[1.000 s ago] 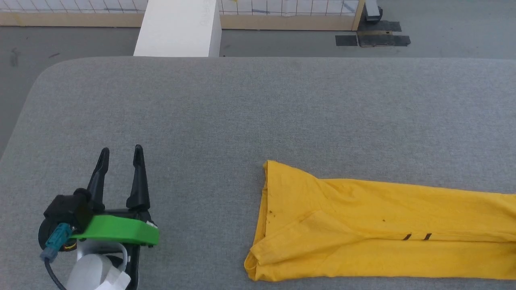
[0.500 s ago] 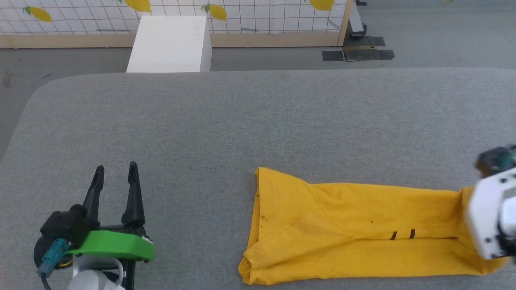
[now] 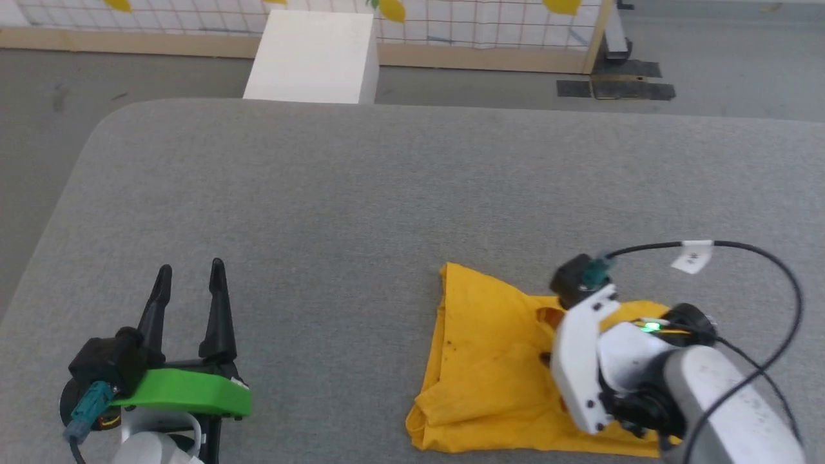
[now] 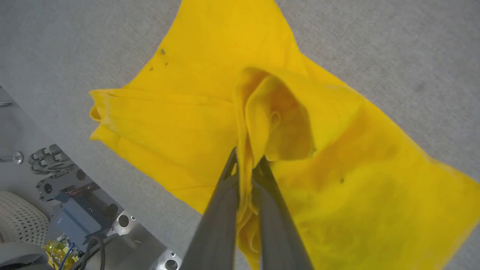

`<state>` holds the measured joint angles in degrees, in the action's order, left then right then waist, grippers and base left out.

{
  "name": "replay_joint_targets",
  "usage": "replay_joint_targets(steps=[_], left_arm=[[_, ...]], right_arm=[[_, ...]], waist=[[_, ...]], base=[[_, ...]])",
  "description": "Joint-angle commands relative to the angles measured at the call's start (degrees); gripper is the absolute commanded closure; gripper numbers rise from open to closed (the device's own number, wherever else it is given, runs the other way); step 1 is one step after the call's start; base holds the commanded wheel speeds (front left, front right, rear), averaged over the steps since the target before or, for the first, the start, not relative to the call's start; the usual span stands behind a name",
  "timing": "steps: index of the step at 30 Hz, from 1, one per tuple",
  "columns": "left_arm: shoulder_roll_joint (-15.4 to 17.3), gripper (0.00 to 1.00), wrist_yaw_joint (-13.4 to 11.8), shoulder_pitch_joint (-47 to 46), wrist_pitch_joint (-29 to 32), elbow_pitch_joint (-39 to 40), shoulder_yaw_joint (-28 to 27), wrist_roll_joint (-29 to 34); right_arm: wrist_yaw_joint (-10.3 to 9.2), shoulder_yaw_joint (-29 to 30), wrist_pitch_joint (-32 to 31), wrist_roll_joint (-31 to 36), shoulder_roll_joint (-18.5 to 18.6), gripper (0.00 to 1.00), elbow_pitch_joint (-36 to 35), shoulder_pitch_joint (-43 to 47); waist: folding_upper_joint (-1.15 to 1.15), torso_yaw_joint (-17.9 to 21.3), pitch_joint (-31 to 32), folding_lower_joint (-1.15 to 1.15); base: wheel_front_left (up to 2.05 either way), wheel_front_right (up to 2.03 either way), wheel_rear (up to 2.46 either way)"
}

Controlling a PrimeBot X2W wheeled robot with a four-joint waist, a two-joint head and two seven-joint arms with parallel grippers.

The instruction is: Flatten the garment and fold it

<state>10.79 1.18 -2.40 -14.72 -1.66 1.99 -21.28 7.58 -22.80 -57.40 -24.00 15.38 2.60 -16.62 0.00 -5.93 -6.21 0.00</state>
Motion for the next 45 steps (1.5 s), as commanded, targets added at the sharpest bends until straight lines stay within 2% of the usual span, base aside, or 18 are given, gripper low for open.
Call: replay_joint_targets(steps=[1, 6, 12, 13, 14, 19, 25, 29, 32, 37, 41, 45], left_arm=[[-0.17, 0.00, 0.09, -0.15, -0.17, -0.21, 0.15, -0.78], [-0.51, 0.00, 0.11, -0.44, -0.20, -0.45, 0.31, -0.86], [-0.81, 0.00, -0.04, -0.43, -0.24, -0.54, -0.15, -0.87], [-0.81, 0.00, -0.06, -0.35, -0.24, -0.54, -0.21, -0.83], [-0.76, 0.00, -0.09, -0.24, -0.25, -0.54, -0.32, -0.78], [-0.47, 0.00, -0.11, 0.19, -0.26, -0.76, -0.55, -0.64], [-0.45, 0.00, -0.22, 0.64, -0.14, -1.20, -0.24, -0.70], [-0.31, 0.00, -0.34, 0.59, -0.13, -1.14, -0.08, -0.58], [-0.22, 0.00, -0.87, 0.68, -0.15, -0.76, -0.16, -0.21], [0.25, 0.00, -1.81, 0.69, -0.19, 0.08, -0.40, 1.12], [0.29, 0.00, -2.25, 0.44, -0.24, 0.92, -0.19, 2.70], [0.06, 0.00, -2.23, 0.02, -0.26, 1.09, 0.17, 4.14]], right_arm=[[-0.09, -1.75, 2.14, 0.55, -2.16, 1.00, 2.81, -2.25], [-0.09, -4.37, 6.79, 1.27, -6.45, 1.00, 9.43, -5.34], [-0.09, -4.95, 11.24, 3.36, -9.14, 0.98, 17.54, -6.52], [-0.09, -4.68, 12.10, 3.40, -9.60, 0.65, 18.45, -6.52], [-0.09, -4.52, 13.16, 3.40, -10.11, 0.00, 19.34, -6.59], [-0.09, -5.95, 16.76, 0.38, -11.62, 0.00, 18.83, -7.28], [-0.09, -5.30, 19.83, -4.21, -11.56, 0.00, 11.89, -7.17], [-0.09, -0.56, 21.09, -1.88, -8.87, 0.00, 7.42, -5.25], [-0.09, 5.38, 21.66, 2.04, -6.96, 0.00, 4.15, -2.54], [-0.09, 14.82, 19.05, 8.13, -5.62, 0.00, 0.59, 4.04], [-0.09, 18.97, 16.49, 11.44, -5.74, 0.00, 0.24, 8.56], [-0.09, 20.31, 14.63, 12.43, -6.86, 0.00, 1.63, 10.93]], waist=[[0.00, -1.99, -0.82, 0.00], [0.00, -3.77, -1.62, 0.00], [0.00, -4.53, -1.87, 0.00], [0.00, -4.48, -1.87, 0.00], [0.00, -4.29, -1.74, 0.00], [0.00, -2.37, -0.63, 0.00], [0.00, 1.61, 1.55, 0.00], [0.00, 4.02, 2.33, 0.00], [0.00, 5.49, 2.52, 0.00], [0.00, 6.67, 1.95, 0.00], [0.00, 6.64, 1.10, 0.00], [0.00, 5.93, 0.16, 0.00]], base=[[0.00, 0.00, 0.00], [0.00, 0.00, 0.00], [0.00, 0.00, 0.00], [0.00, 0.00, 0.00], [0.00, 0.00, 0.00], [0.00, 0.00, 0.00], [0.00, 0.00, 0.00], [0.00, 0.00, 0.00], [0.00, 0.00, 0.00], [0.00, 0.00, 0.00], [0.00, 0.00, 0.00], [0.00, 0.00, 0.00]])
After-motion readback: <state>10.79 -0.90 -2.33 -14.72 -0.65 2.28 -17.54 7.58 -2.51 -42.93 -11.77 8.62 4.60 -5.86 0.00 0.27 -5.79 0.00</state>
